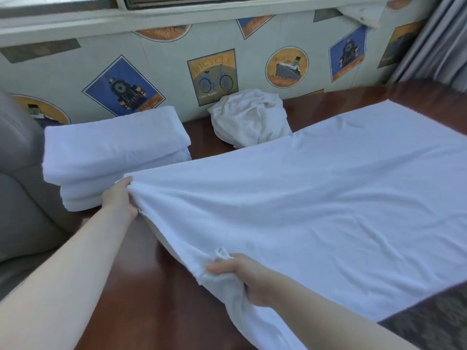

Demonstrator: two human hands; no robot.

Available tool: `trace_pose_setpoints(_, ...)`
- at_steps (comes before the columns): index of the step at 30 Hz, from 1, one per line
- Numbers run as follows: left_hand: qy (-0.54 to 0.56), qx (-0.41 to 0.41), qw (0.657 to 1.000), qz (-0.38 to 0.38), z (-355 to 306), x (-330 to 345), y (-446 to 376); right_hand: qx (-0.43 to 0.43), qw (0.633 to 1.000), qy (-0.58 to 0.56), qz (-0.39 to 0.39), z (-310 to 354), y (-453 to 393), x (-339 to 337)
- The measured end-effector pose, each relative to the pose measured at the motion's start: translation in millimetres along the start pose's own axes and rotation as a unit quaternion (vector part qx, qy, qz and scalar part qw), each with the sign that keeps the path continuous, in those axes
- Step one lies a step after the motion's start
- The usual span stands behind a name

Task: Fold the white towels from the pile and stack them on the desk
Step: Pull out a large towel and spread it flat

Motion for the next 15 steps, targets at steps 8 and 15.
trace_pose_setpoints(8, 0.020, 0.053, 0.996, -0.067, -35, -13, 18, -0.015, 0.993, -0.109, 0.044, 11, -9, 10)
trace_pose_setpoints(15, 0.048, -0.126, 0.984, 0.114, -2, 44, 40, -0.042, 0.956, -0.274, 0.092, 5, -3, 3)
Point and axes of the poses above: each hand's wrist, its own y-axis away from the middle knuckle, its own x-axis out of the palm, z = x × y, the point moved 8 cm from there along -y, towards the middle knuckle, and after that the axes turned 4 degrees about x, right-handed, at the moved point
